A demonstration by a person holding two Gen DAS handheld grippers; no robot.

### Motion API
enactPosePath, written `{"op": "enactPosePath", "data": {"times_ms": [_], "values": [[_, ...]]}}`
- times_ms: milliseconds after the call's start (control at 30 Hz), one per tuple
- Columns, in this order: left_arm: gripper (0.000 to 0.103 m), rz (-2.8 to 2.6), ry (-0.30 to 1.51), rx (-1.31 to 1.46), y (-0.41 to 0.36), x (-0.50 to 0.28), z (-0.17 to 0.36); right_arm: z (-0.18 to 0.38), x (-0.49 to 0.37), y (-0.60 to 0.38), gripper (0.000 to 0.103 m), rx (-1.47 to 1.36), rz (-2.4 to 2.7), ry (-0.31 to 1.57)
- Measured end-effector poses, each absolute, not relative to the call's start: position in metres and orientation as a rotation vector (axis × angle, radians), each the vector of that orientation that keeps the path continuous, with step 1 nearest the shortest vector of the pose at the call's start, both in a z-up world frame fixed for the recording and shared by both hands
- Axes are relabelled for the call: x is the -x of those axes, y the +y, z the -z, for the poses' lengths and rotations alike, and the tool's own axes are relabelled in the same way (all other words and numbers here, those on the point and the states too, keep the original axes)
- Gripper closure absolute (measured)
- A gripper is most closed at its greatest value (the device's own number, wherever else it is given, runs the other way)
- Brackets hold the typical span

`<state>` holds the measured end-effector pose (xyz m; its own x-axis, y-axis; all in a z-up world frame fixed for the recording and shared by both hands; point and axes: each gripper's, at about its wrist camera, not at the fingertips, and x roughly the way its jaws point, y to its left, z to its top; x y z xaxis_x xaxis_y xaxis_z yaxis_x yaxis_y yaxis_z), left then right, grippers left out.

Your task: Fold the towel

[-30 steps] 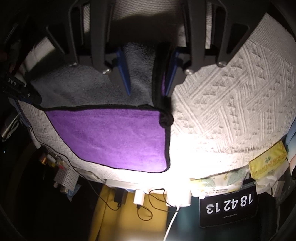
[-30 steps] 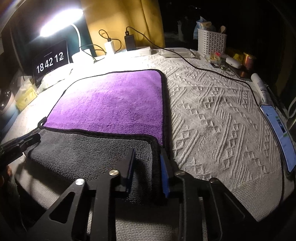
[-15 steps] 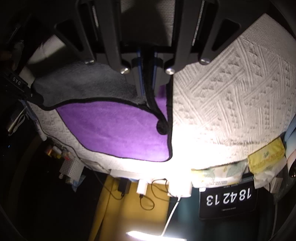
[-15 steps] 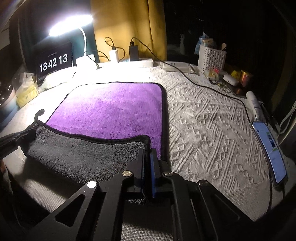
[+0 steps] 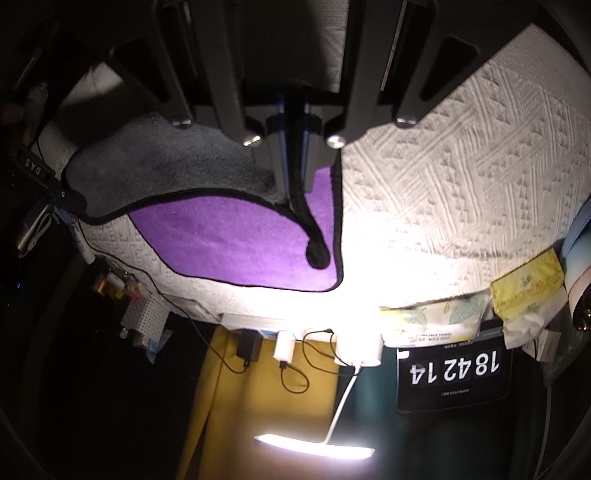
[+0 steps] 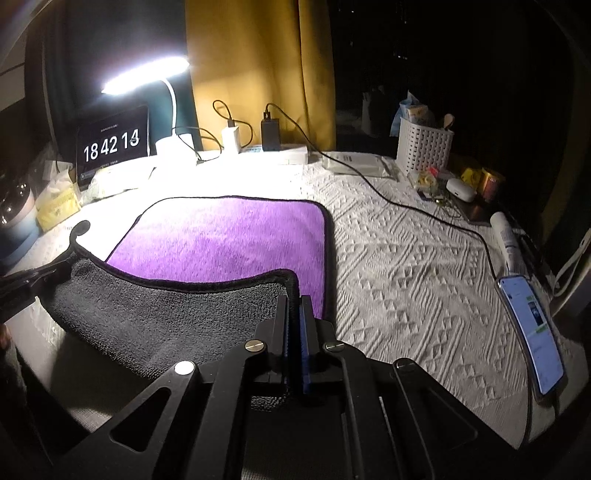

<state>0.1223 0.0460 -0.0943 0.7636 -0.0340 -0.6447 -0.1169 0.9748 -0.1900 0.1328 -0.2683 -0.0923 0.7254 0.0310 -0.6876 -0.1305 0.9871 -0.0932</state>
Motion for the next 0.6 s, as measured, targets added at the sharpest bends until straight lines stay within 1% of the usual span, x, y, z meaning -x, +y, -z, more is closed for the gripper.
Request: {"op": "enactPosePath", "data": {"times_ms": [600], "values": [[0.097, -0.079, 0.653, 0.194, 0.051, -0.149, 0.080, 0.082, -0.158, -0.277, 0.098, 0.133, -0.080, 0.707]]}}
